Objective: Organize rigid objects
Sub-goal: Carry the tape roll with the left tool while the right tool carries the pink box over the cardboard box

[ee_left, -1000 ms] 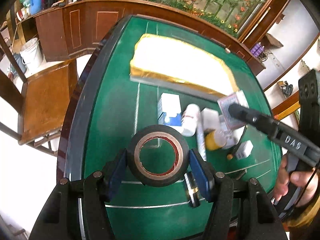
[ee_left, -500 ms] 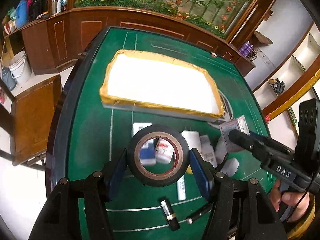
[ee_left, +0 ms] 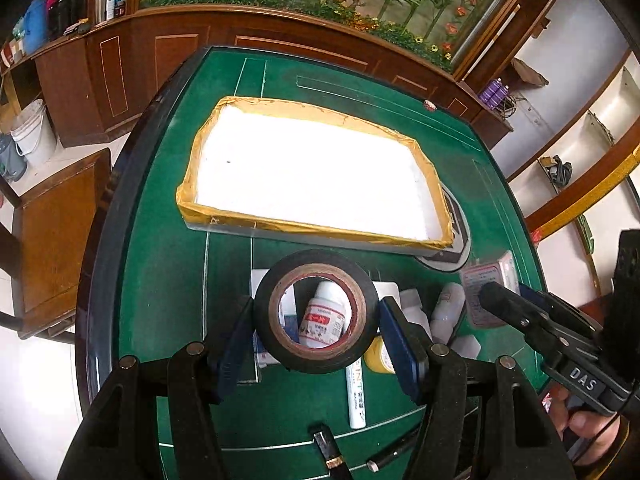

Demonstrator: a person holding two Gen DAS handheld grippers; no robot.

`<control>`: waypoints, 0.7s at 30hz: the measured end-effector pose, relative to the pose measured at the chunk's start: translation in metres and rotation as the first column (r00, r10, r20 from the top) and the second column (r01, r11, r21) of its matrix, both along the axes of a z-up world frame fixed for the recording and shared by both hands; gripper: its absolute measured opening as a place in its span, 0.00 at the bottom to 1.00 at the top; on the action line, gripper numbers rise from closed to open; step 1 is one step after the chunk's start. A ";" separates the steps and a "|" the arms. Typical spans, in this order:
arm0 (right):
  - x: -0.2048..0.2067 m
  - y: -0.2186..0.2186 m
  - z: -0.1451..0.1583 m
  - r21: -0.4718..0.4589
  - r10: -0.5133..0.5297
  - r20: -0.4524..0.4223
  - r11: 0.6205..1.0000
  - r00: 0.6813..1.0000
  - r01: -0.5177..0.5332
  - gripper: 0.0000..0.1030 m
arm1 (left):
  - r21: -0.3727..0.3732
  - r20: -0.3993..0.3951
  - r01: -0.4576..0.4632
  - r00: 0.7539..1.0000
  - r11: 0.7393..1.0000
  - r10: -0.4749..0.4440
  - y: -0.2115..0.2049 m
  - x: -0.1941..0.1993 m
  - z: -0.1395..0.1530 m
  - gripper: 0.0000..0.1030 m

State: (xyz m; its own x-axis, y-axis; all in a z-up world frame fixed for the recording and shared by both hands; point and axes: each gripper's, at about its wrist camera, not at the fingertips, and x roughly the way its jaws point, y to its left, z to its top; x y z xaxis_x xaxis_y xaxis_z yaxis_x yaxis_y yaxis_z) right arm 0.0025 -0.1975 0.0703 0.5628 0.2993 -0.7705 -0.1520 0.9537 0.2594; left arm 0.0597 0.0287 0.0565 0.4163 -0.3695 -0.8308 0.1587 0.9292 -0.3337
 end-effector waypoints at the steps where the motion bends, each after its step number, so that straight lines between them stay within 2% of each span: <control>1: 0.001 -0.001 0.001 0.001 -0.002 0.003 1.000 1.000 0.002 0.35 | -0.002 0.000 -0.003 1.000 1.000 0.003 0.001 0.002 0.000 0.64; 9: 0.022 0.009 0.007 -0.026 0.007 0.025 1.000 1.000 -0.007 0.35 | -0.021 -0.002 -0.047 0.999 0.999 0.047 0.015 0.032 0.006 0.64; 21: 0.050 0.018 -0.004 -0.023 0.021 -0.009 1.000 1.000 -0.021 0.35 | -0.022 -0.034 -0.065 0.997 0.998 0.064 0.029 0.057 -0.010 0.64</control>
